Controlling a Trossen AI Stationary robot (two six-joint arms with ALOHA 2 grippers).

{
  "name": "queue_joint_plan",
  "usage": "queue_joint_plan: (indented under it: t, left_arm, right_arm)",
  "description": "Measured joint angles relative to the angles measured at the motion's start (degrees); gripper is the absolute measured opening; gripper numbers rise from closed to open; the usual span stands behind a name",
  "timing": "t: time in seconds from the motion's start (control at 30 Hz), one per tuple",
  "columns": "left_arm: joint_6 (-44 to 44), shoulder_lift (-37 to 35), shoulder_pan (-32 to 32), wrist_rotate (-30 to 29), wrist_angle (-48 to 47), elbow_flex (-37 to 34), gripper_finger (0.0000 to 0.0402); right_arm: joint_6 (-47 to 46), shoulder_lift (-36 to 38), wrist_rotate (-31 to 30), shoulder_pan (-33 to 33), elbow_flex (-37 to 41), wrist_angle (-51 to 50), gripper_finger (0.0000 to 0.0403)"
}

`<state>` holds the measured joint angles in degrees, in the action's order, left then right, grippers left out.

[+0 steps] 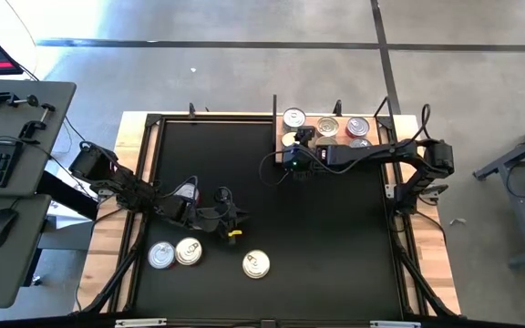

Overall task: Stack canned seafood by type on shelf
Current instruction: Stack the green tuna can on top of the other green tuna can on the shelf, then stack the blue-pink tuna can on top of the other blue-pink tuna can on the shelf

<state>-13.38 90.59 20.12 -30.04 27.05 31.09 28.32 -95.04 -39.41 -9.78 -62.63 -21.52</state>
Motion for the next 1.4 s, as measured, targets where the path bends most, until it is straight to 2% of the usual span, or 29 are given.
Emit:
queue_joint_plan:
  t: [0.43, 0.8, 0.97, 1.17, 1.27, 1.4]
  left_arm:
    - [0.0, 0.0, 0.0, 0.0, 0.0, 0.0, 0.0053]
    - [0.0, 0.0, 0.0, 0.0, 0.0, 0.0, 0.0053]
    - [0.1, 0.0, 0.0, 0.0, 0.0, 0.0, 0.0053]
    - [0.1, 0.0, -0.2, 0.1, -0.1, 0.0, 0.0053]
    - [0.1, 0.0, -0.6, 0.1, -0.1, 0.0, 0.0053]
    - [0.0, 0.0, -0.6, 0.1, -0.2, 0.0, 0.0053]
  right_arm:
    - [0.0, 0.0, 0.5, -0.3, 0.0, 0.5, 0.0310]
    - [-2.8, 0.0, 0.7, -3.3, 0.0, 1.4, 0.0310]
    - [-6.7, 0.5, -0.4, -2.2, -0.3, 1.4, 0.0310]
    - [-14.3, 5.1, 0.1, 5.3, -3.1, -2.9, 0.0309]
    - [-19.3, 7.8, 2.0, 11.4, -3.1, -6.1, 0.0309]
    - [-30.9, 10.0, 2.8, 21.3, -1.2, -10.0, 0.0309]
